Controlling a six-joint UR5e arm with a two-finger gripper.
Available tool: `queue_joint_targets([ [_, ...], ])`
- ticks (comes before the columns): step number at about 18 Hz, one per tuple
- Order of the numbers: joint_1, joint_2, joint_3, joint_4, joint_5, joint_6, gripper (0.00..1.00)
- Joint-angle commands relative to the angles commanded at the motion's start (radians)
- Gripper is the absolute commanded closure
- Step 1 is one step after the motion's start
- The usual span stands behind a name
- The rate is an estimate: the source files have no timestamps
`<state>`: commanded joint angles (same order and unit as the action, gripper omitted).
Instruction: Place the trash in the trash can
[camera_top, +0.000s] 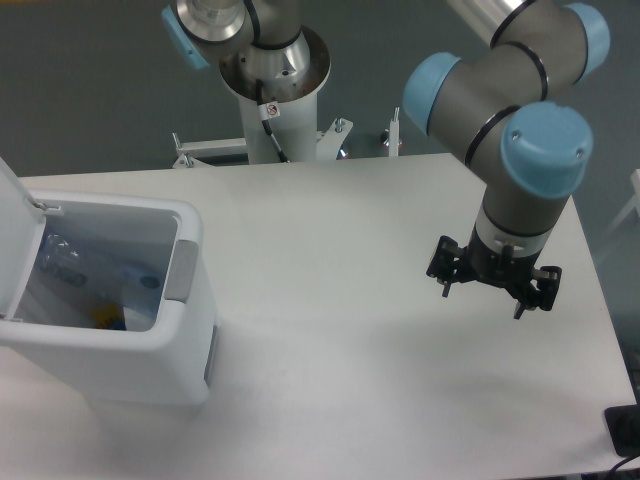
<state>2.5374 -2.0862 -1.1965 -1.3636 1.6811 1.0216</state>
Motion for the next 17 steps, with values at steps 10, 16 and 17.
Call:
queue_joint_targets([
  [10, 0.009, -0.011, -0.071, 0.073, -0.156, 0.174, 0.0],
  [16, 0.027, 0.014, -0.118, 0.083, -0.164, 0.25, 0.0],
  [17, 0.027, 0.014, -0.118, 0.081, -0.164, 0.25, 0.0],
])
